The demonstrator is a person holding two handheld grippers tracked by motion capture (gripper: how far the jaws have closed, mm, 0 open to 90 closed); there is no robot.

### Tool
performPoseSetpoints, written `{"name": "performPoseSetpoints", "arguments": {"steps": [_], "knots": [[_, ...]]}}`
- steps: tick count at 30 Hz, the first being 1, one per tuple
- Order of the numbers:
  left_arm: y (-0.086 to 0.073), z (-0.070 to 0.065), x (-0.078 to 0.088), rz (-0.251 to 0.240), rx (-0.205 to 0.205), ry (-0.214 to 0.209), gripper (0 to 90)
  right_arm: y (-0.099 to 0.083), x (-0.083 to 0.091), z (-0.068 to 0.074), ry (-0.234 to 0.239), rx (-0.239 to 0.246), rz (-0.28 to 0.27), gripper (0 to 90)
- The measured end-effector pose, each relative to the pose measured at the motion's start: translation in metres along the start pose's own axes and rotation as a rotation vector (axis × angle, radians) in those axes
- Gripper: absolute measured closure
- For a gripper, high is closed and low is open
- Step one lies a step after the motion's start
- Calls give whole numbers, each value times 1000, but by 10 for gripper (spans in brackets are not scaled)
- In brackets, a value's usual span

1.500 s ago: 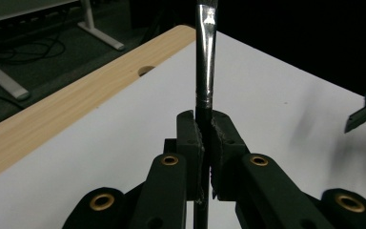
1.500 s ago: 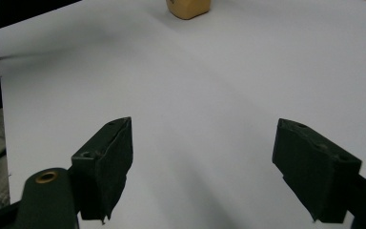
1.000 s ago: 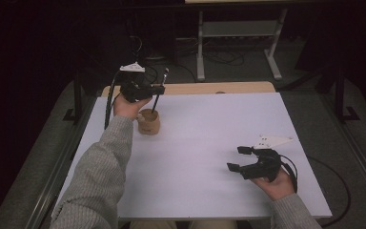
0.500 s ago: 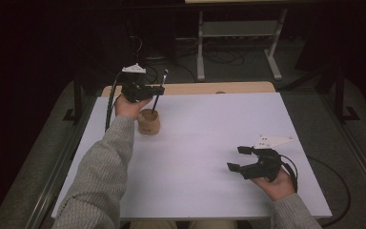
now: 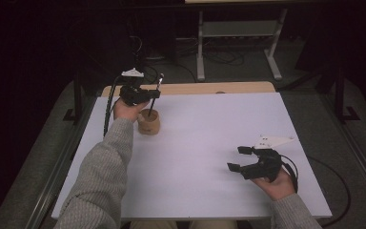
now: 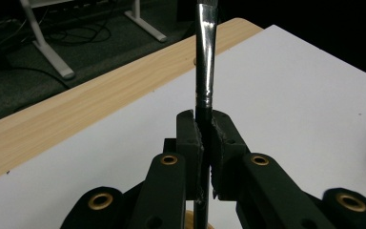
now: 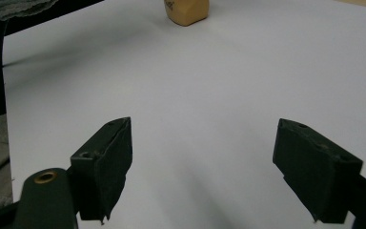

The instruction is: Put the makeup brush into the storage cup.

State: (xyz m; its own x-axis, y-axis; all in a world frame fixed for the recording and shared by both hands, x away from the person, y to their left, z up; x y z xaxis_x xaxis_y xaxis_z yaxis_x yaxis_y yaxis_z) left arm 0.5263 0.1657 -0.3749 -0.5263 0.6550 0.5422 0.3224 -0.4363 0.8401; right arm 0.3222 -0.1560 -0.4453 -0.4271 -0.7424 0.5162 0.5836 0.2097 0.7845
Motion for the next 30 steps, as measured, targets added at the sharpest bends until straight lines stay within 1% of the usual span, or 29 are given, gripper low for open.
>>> {"name": "performPoseSetpoints", "arguments": {"steps": [5,7,13,15,16,17,20,23,27,30], "knots": [[-6,0,-1,9,10,8,834,0,-1,2,2,3,2,199],[-7,0,-2,5,5,18,833,0,-1,2,3,5,3,199],[-9,-1,-4,-3,10,15,833,0,0,2,3,4,1,201],[-11,-1,-4,1,5,15,833,0,0,2,5,5,-1,201],[-11,-1,-5,2,12,14,832,0,0,2,5,7,-1,201],[-13,-1,-5,6,7,15,832,0,0,2,5,7,-1,201],[-16,-2,-7,7,18,13,831,0,0,2,6,7,-2,201],[-20,-4,-8,18,15,11,831,0,0,2,9,9,-4,201],[-22,-5,-8,5,18,7,831,1,0,3,13,8,-4,201],[-23,-5,-7,8,14,8,831,1,0,3,13,7,-4,201]]}}
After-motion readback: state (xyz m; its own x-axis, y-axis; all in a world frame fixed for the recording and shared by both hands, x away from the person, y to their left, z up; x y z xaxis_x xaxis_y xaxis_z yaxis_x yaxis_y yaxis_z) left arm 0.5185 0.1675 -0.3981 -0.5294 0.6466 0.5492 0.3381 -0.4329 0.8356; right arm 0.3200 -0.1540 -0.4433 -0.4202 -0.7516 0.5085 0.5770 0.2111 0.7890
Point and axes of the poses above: each handheld gripper's, and its own axes: x roughly backward along the jaws, y roughly out of its top, z roughly to its left, the point moved 7 cm from there along -x, roughly forward along the jaws, and after that the axes turned 11 degrees about -x, right-handed, at the moved point
